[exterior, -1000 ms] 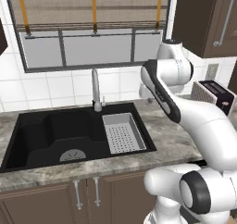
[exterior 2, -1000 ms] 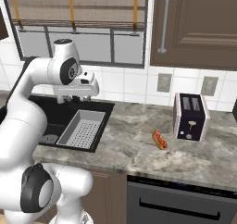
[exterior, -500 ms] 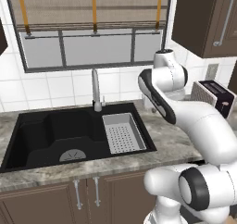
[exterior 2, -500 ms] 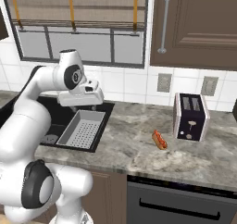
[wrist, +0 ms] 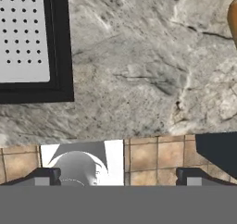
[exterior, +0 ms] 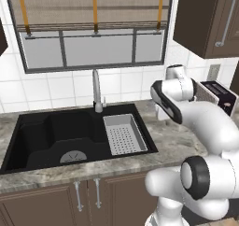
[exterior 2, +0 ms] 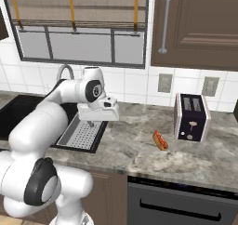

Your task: Store the hot dog in the freezer for long-term storage. Close the freezer door after placing the cooked food.

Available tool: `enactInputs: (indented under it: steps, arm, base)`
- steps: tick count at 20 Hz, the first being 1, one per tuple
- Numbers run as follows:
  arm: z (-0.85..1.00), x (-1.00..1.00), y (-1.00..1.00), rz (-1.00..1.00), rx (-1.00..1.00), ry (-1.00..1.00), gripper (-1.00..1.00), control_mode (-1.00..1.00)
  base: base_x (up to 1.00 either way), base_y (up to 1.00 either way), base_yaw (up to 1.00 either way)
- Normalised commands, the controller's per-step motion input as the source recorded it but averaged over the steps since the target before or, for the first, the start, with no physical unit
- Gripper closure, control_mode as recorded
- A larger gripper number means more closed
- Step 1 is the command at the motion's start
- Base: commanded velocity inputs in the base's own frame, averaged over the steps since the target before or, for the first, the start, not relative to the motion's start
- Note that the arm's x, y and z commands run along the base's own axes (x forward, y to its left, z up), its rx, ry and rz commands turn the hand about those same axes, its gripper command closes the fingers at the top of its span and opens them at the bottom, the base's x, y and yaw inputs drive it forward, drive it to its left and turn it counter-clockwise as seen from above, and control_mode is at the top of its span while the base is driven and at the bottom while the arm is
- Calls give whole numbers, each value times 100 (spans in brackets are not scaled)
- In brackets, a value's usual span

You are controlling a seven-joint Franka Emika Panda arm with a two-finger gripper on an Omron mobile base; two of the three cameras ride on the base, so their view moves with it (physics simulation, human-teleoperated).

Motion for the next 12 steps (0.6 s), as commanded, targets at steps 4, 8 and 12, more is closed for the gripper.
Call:
enactInputs:
  steps: [4, 8, 12]
  arm:
    - [-41, 0, -58, -12, 0, 4, -100, -100]
    - [-20, -1, -56, -11, 0, 0, -100, -100]
    - [-6, -1, -59, -10, 0, 0, -100, -100]
  base:
    - [0, 0, 0]
    - [0, 0, 0]
    - [0, 0, 0]
